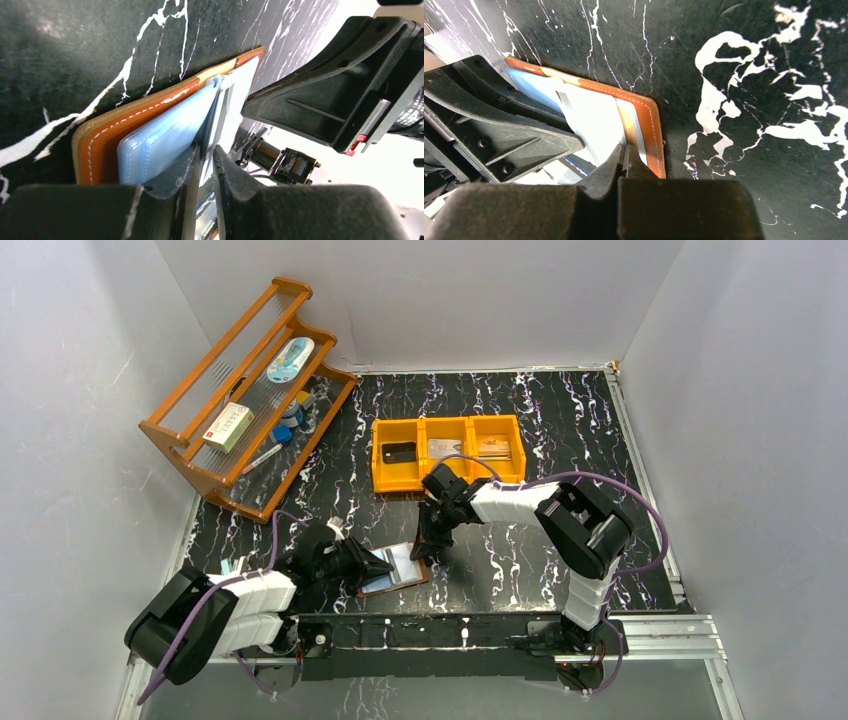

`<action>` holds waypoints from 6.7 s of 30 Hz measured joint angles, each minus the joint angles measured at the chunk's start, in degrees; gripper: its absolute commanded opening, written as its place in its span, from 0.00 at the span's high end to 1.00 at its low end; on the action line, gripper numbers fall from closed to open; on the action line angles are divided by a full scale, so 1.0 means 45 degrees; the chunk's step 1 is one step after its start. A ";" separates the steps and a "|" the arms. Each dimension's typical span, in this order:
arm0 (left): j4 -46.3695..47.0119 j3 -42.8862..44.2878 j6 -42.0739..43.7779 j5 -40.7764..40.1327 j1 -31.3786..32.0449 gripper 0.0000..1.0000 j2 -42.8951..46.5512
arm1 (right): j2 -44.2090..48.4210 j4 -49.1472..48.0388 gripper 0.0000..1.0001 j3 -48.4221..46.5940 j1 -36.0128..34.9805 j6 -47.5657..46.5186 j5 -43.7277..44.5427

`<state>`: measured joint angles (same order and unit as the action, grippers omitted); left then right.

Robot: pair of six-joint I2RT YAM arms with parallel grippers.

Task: Take the credit cards out of the card holder
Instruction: Remove the credit card from the card holder.

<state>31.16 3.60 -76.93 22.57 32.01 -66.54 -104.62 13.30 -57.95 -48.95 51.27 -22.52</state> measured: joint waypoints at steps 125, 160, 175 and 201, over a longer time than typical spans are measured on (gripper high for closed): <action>-0.2676 0.5149 0.6606 0.1413 0.0510 1.00 -0.4075 | 0.0835 0.1477 0.81 0.0928 0.1044 -0.0199 -0.0248; -0.8325 0.5916 0.7737 -0.1603 0.1166 1.00 -0.0209 | 0.1574 0.2225 0.52 -0.0976 -0.0039 -0.1132 0.3415; -0.8884 0.6237 0.7771 -0.1831 0.1166 0.96 0.0078 | 0.0306 -0.0301 0.80 -0.0175 -0.0058 -0.0398 0.0476; -1.0229 0.6917 0.7028 -0.3371 0.1088 1.00 0.1778 | 0.2545 -0.0389 0.47 0.0355 0.0486 -0.0466 0.1137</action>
<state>-14.87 34.72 -45.30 7.40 36.91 -58.54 -93.17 11.55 -56.36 -46.76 49.17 -17.41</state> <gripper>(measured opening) 0.010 0.460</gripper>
